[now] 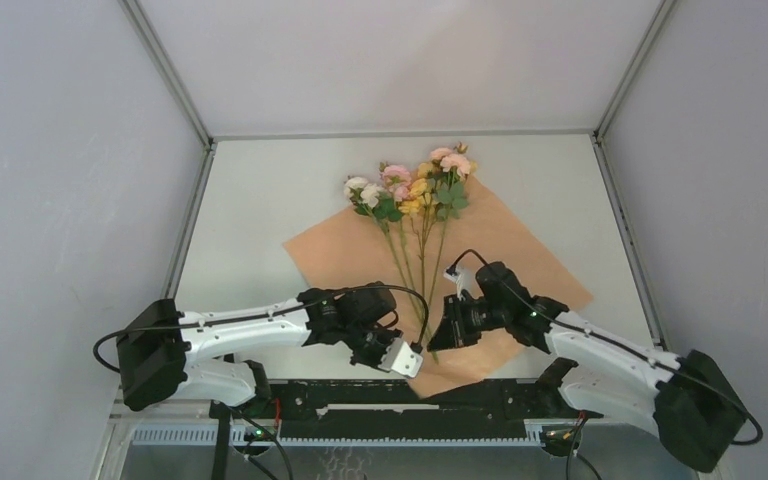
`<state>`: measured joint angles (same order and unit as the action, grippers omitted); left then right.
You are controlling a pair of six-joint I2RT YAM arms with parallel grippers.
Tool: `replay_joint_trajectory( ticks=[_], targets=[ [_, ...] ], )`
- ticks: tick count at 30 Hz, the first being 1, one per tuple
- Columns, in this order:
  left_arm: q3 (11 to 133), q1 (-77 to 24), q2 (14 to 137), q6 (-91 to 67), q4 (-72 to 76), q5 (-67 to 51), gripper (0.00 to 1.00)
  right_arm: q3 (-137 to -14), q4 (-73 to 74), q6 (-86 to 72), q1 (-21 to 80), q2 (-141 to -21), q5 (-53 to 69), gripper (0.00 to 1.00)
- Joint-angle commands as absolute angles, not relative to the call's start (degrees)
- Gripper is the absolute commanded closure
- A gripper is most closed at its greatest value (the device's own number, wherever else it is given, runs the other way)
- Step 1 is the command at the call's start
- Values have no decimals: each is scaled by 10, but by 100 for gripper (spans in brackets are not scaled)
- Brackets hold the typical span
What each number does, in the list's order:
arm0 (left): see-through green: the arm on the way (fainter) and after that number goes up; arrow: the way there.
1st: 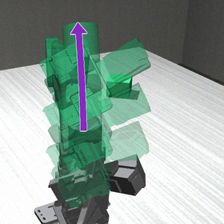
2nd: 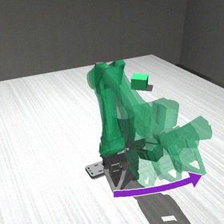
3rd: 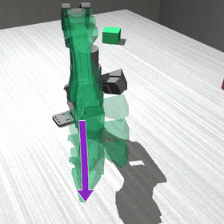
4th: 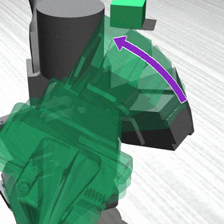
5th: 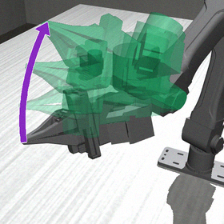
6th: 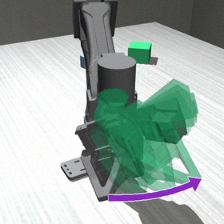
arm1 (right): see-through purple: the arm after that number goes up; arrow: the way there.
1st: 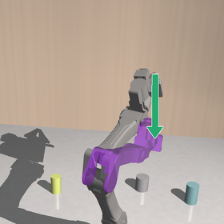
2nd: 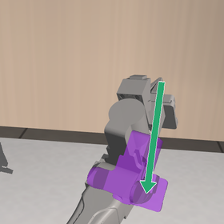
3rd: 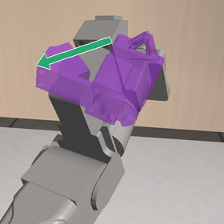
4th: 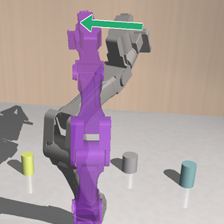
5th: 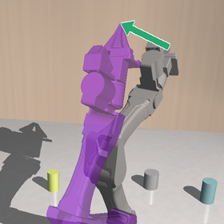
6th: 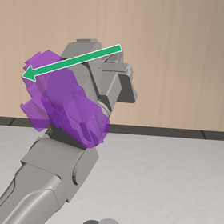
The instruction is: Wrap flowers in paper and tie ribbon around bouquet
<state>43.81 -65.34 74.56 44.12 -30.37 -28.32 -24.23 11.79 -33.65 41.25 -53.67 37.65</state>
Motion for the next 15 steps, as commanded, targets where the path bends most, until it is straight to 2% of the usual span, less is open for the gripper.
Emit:
replay_joint_trajectory(
  ticks=[1,4,11,15],
  targets=[
    [451,-659,741,469,-338,-295,100,-222,121,-409,431,-603,327,85],
    [450,-659,737,475,-345,-289,100,-213,133,-413,430,-650,316,91],
    [444,-659,737,474,-349,-301,100,-188,103,-452,460,-768,327,93],
    [452,-652,741,450,-358,-308,100,-233,192,-414,452,-739,312,93]
  ],
)
